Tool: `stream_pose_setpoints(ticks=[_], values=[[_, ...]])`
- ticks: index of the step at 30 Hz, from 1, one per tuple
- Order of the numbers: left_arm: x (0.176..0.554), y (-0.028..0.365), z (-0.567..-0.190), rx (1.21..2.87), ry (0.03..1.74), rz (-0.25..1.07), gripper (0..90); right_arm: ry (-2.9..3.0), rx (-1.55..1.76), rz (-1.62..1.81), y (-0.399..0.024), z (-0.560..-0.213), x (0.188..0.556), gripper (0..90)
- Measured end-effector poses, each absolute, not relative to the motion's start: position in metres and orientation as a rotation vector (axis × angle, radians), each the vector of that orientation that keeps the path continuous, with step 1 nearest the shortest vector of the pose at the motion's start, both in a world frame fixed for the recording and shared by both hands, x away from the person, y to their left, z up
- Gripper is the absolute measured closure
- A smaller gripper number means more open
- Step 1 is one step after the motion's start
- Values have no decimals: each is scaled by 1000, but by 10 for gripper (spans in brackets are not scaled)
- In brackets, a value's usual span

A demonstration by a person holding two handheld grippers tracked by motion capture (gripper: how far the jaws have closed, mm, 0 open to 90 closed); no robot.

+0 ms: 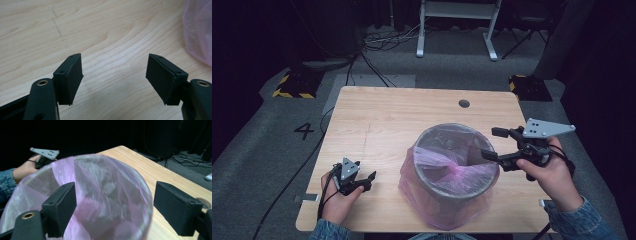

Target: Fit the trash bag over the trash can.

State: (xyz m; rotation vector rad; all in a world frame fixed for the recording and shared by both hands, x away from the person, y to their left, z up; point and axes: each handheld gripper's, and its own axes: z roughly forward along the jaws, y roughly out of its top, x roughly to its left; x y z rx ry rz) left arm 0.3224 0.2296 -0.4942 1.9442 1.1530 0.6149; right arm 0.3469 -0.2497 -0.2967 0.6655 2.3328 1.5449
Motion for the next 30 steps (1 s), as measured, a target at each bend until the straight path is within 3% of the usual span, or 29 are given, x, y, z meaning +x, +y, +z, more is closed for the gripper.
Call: stream_pose_setpoints(ticks=[23,30], values=[[330,232,-504,2041,1246,635,284,2429,588,1509,-168,-295,365,172],[330,231,-504,2049,1233,632,285,2456,645,1499,-147,-310,366,223]])
